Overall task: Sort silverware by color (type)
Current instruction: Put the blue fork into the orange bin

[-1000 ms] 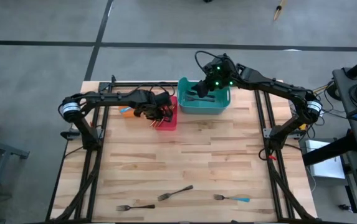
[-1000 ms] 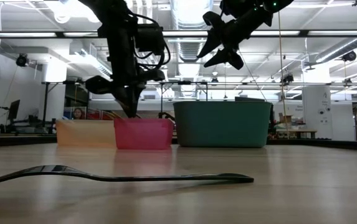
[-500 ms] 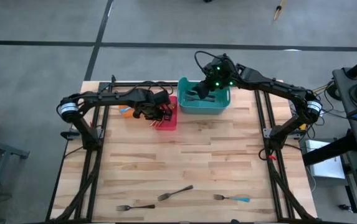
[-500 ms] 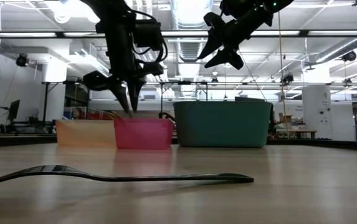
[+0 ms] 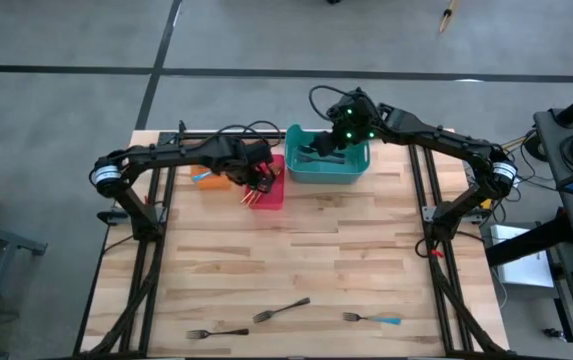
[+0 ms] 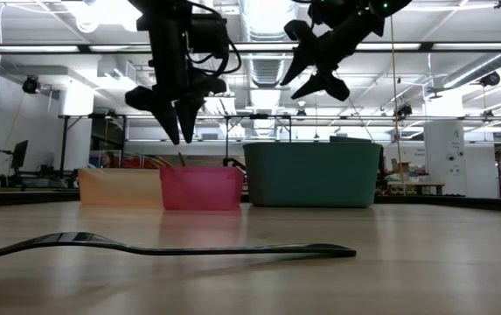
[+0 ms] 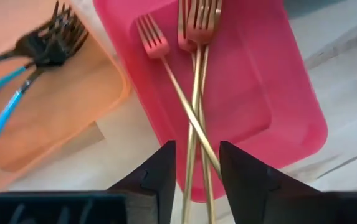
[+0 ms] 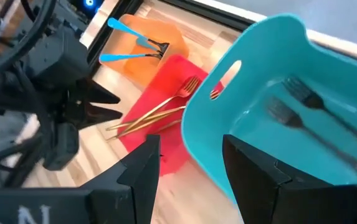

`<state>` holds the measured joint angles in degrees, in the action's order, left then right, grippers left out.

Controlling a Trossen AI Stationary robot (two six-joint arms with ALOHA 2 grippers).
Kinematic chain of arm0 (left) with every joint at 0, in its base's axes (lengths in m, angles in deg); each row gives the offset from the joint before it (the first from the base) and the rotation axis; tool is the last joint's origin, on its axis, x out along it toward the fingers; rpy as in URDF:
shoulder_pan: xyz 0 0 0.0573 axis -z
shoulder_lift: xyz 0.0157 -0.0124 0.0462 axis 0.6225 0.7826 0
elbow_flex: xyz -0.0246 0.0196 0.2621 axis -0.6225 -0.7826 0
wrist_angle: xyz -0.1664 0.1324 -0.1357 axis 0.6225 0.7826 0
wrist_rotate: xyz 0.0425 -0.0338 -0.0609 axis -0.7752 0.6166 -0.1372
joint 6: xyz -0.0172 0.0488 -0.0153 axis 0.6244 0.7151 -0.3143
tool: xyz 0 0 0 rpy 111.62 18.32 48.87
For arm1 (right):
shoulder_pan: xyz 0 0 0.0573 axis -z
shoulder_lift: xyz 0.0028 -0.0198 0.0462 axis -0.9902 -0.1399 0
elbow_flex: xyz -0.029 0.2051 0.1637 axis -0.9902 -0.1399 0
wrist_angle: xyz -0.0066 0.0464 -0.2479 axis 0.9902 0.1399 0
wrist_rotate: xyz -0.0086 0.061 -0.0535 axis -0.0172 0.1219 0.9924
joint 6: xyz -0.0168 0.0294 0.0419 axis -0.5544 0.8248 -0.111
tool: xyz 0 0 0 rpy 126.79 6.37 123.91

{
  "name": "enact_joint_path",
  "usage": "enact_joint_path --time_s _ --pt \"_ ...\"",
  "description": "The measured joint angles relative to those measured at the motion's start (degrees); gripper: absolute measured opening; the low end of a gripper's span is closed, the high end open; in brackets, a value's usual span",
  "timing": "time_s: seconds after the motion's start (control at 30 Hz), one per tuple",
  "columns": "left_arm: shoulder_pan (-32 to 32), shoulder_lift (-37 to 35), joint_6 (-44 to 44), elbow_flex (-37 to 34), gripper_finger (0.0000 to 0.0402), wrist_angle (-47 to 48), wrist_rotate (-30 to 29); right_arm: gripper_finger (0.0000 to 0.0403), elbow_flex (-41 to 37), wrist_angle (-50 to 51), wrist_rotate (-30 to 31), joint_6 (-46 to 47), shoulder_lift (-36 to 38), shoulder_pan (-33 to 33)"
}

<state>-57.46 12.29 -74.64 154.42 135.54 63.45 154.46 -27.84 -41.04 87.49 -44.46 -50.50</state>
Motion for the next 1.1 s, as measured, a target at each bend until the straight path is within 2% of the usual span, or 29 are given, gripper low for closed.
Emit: enact_joint_path --time_s 0.17,0.3,0.43,0.5,0.6,0.83,1.1 --pt "0.49 -2.25 4.98 -0.02 0.0131 0.46 -0.22 0.0164 2.1 -0.28 0.4 3.88 0.03 -1.36" --pt "1.64 -7.92 6.44 -1.82 0.0148 0.51 -2.72 0.0164 6.02 -1.03 2.75 5.44 0.07 -2.67" --pt "3.76 -15.11 12.55 -4.06 0.0153 -1.29 -5.03 0.0164 9.68 -0.98 5.0 5.79 0.17 -3.97" --pt "5.18 -18.64 15.73 -6.28 0.0153 -4.06 -5.06 0.0164 10.62 -0.72 4.52 8.38 0.2 -5.09" --pt "8.01 -23.53 17.9 -10.34 0.0153 -10.75 -4.98 0.0162 11.21 1.36 0.36 12.65 0.2 -7.68" --pt "14.23 -32.0 18.71 -19.4 0.0153 -25.94 -4.87 0.0146 10.8 9.33 -1.79 22.5 0.2 -19.95" --pt "16.83 -34.83 19.11 -20.78 0.0153 -28.01 -4.89 0.0137 10.69 22.04 -1.72 38.26 0.2 -37.69"
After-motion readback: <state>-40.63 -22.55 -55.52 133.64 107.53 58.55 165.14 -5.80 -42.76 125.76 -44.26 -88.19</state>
